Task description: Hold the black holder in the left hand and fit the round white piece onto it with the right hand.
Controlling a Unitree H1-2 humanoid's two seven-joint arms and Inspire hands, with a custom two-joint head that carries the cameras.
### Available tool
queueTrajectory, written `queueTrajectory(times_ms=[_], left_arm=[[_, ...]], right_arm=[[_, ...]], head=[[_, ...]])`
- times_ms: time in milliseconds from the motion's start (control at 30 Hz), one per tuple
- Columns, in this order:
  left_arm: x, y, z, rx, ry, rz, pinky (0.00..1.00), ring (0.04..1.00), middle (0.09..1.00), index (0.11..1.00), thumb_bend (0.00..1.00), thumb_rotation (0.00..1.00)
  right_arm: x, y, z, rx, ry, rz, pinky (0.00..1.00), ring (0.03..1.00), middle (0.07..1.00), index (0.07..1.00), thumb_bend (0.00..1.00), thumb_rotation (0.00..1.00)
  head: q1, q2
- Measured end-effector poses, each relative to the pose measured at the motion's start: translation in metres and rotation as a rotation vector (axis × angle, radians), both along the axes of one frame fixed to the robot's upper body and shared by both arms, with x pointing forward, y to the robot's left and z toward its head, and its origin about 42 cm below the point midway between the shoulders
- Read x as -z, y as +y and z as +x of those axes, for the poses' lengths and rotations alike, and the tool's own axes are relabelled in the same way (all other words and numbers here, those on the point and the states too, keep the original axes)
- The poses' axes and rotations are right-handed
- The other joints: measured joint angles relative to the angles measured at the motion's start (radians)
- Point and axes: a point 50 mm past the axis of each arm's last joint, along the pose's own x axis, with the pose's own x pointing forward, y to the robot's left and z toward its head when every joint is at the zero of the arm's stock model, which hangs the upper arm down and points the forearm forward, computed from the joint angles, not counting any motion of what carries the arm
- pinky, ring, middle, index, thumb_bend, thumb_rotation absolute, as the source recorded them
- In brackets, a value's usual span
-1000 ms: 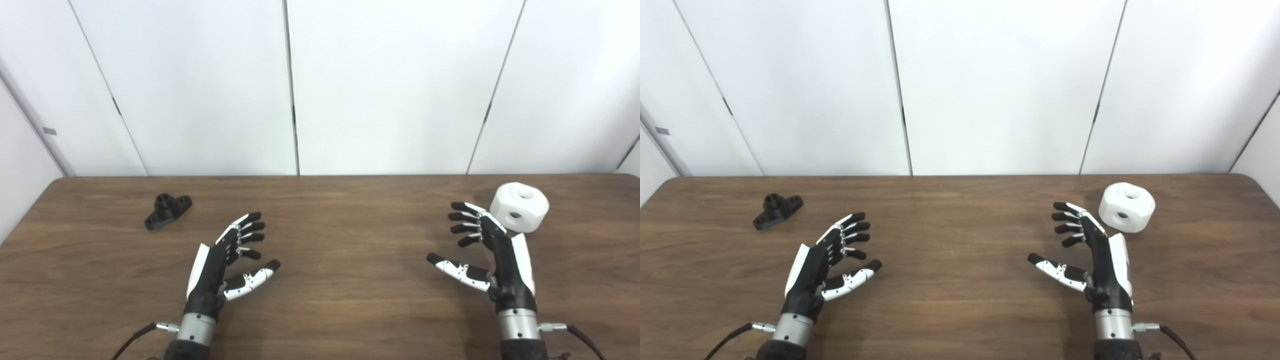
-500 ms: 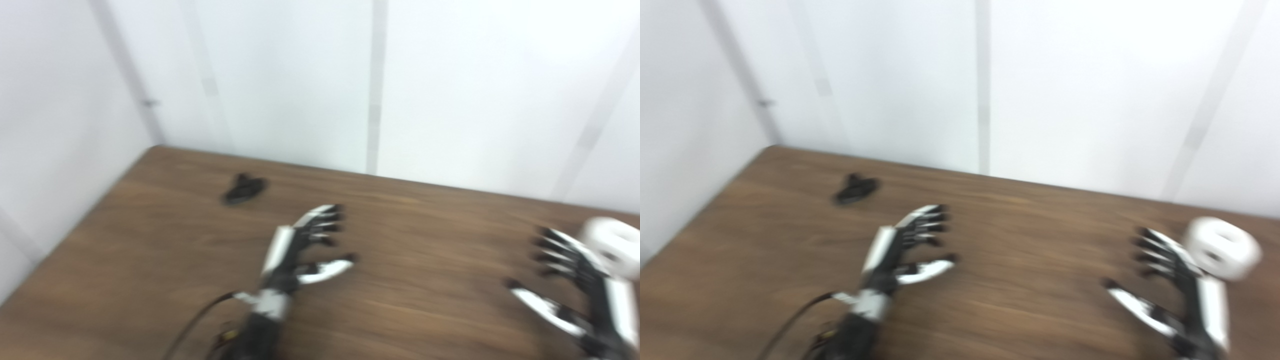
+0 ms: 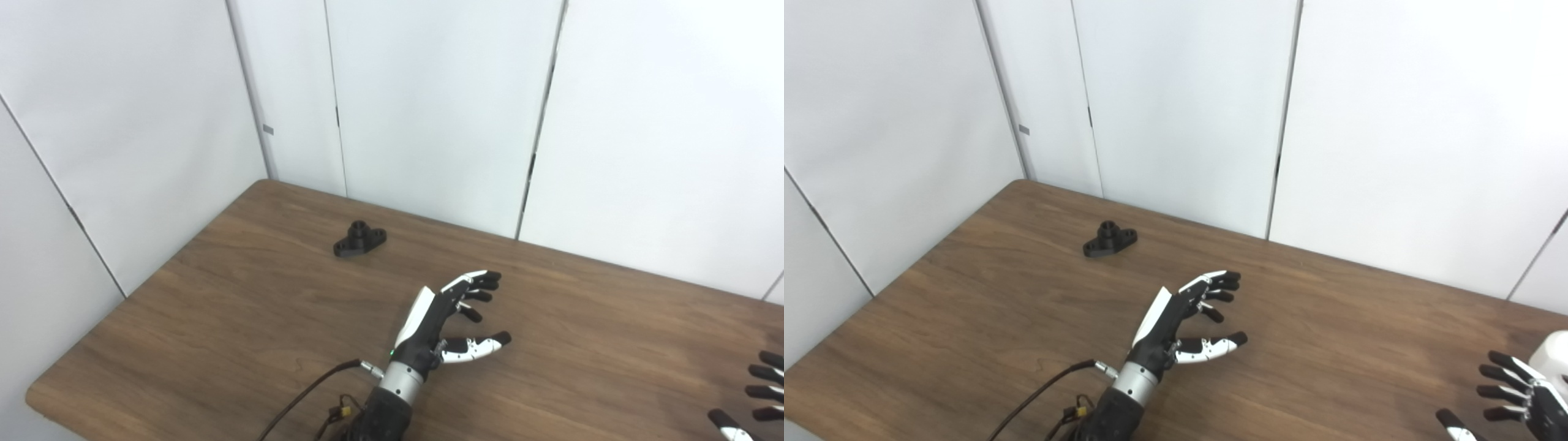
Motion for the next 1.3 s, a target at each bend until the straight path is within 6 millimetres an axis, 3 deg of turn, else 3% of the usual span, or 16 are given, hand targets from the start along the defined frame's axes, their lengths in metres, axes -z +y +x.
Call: queueTrajectory(times_ms=[333, 500, 700, 933, 1067, 1300], left_arm=[[-0.006, 0.012, -0.004, -0.038, -0.009, -0.035, 0.58, 0.737, 0.792, 0.758, 0.69, 0.0], [-0.023, 0.036, 0.002, -0.014, -0.02, 0.053, 0.57, 0.684, 0.752, 0.718, 0.74, 0.0], [-0.05, 0.074, 0.022, 0.027, -0.026, 0.208, 0.52, 0.636, 0.693, 0.673, 0.77, 0.0], [-0.079, 0.095, 0.033, -0.047, -0.057, 0.326, 0.58, 0.735, 0.766, 0.683, 0.8, 0.08], [-0.097, 0.114, 0.038, -0.163, -0.066, 0.395, 0.67, 0.818, 0.809, 0.69, 0.81, 0.02], [-0.116, 0.134, 0.041, -0.256, -0.094, 0.405, 0.68, 0.793, 0.794, 0.693, 0.79, 0.0]], right_arm=[[0.0, -0.001, 0.0, 0.001, 0.0, 0.004, 0.45, 0.601, 0.683, 0.731, 0.48, 0.07], [0.0, -0.001, 0.0, -0.004, 0.002, 0.004, 0.45, 0.6, 0.684, 0.728, 0.48, 0.06], [0.0, -0.002, -0.001, -0.004, 0.006, 0.005, 0.44, 0.596, 0.682, 0.725, 0.48, 0.05], [0.0, -0.003, -0.001, -0.003, 0.006, 0.004, 0.45, 0.598, 0.683, 0.729, 0.48, 0.0], [0.0, -0.003, -0.001, -0.004, 0.006, 0.002, 0.45, 0.601, 0.682, 0.73, 0.48, 0.0], [0.0, -0.003, -0.001, 0.0, 0.007, 0.001, 0.45, 0.6, 0.684, 0.728, 0.48, 0.01]], head=[[0.002, 0.003], [0.003, 0.005], [0.006, 0.005], [0.011, 0.005], [0.012, 0.003], [0.014, 0.006]])
